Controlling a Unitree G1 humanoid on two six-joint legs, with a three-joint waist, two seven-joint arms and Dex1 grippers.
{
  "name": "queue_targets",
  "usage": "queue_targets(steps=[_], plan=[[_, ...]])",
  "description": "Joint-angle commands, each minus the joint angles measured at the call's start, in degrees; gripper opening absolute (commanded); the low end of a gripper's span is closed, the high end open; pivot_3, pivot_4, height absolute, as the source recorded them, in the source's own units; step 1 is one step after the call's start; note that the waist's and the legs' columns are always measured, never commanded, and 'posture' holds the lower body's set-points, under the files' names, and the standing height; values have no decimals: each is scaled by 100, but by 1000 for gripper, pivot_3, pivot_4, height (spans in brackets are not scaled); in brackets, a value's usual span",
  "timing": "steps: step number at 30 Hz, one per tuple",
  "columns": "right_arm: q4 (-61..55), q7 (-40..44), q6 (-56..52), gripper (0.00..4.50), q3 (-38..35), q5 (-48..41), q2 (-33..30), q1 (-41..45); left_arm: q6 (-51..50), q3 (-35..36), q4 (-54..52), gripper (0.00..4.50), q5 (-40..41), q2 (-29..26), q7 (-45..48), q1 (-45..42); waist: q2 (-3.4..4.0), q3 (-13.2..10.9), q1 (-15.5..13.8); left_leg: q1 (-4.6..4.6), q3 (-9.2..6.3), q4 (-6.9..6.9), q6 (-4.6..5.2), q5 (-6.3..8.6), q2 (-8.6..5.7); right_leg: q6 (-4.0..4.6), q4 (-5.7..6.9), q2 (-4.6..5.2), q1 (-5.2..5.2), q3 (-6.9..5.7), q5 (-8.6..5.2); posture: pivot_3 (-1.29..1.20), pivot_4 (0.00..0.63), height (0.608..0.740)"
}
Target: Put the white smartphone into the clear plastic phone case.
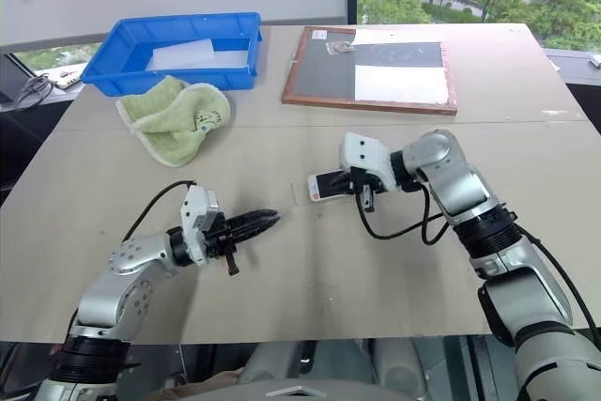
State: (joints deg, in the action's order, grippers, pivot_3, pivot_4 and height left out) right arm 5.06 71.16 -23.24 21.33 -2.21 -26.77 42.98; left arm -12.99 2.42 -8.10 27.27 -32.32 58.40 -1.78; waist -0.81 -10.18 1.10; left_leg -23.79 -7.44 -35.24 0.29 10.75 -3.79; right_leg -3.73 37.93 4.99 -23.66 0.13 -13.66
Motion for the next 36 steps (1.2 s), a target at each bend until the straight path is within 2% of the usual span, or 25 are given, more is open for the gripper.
queue_targets(steps=[1,6,18,21,23,26,28,32,36], plan=[[-7,-324,-25,0,-55,-25,205,91,79,176,-88,13,74,-59,23,79,0,0,2,0,0,0,0,0,0,0,0,0,0,0,0,0,150,740],[439,-572,102,0,154,159,438,119,115,166,-155,13,37,-14,-14,203,0,0,-7,0,0,0,0,0,0,0,-1,0,0,1,0,0,150,740],[1963,-581,1131,0,991,1041,704,238,231,113,-51,13,-9,71,-39,254,-4,22,22,21,4,0,0,0,3,1,3,-7,15,4,0,0,150,740],[2157,-604,1255,0,1064,1160,778,188,253,103,-32,13,-20,96,-45,261,-2,29,65,48,6,5,0,0,3,1,2,-7,35,7,0,0,150,740],[2264,-623,1307,0,1072,1202,822,166,267,96,-18,13,-26,106,-50,258,4,40,82,112,10,22,-1,3,5,-1,-5,-6,96,11,-19,0,150,740],[2476,-645,1514,0,1120,1311,826,100,295,86,14,13,-36,121,-46,247,6,74,98,118,7,22,-1,3,7,2,-4,-6,96,11,-30,0,150,740],[2576,-729,1641,0,1104,1356,841,89,302,82,28,13,-38,130,-49,240,9,95,103,121,7,23,0,3,7,2,-4,-6,97,11,-30,0,150,740],[2418,-866,1436,0,610,897,1071,143,311,61,28,13,-39,134,-48,243,8,112,126,125,7,23,0,3,9,3,-2,-8,98,13,-29,0,150,740],[1216,-640,577,0,-142,-3,1080,164,327,78,71,13,-36,110,-10,263,18,100,117,113,0,22,0,3,10,8,-1,-11,94,11,-26,0,150,740]])
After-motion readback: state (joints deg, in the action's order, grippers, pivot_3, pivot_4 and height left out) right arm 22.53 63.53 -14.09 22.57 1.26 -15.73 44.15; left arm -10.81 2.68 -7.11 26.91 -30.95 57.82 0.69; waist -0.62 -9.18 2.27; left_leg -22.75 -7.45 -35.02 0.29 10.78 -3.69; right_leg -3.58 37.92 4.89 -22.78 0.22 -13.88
